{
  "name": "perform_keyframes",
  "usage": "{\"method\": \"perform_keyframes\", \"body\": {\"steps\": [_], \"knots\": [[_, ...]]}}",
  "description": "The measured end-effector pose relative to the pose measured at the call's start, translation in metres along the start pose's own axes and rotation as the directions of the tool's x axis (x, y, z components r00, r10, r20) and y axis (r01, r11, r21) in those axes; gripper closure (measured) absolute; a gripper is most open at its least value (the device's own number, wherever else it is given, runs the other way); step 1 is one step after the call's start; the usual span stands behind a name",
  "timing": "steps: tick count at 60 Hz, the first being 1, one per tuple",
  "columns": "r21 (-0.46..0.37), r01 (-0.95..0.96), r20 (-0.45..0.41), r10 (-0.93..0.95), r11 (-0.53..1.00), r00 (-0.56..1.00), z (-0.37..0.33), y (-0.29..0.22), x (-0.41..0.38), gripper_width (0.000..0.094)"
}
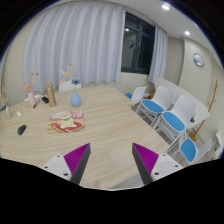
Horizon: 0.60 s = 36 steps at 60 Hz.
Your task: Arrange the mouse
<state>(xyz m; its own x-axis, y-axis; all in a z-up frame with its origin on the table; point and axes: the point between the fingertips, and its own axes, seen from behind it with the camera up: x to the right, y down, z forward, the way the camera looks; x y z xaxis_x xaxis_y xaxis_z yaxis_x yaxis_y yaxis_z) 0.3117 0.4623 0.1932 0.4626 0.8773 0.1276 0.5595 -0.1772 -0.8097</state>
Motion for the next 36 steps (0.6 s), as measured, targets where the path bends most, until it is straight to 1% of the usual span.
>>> {"method": "perform_keyframes", "body": {"steps": [14, 36], "knots": [[-0.007, 0.036, 0.058, -0.035, 0.999, 0.998, -0.005, 0.006, -0.021, 0.0079], [-0.013, 0.152, 0.245, -0.144, 0.988, 0.959, -0.033, 0.024, -0.148, 0.0076]]}}
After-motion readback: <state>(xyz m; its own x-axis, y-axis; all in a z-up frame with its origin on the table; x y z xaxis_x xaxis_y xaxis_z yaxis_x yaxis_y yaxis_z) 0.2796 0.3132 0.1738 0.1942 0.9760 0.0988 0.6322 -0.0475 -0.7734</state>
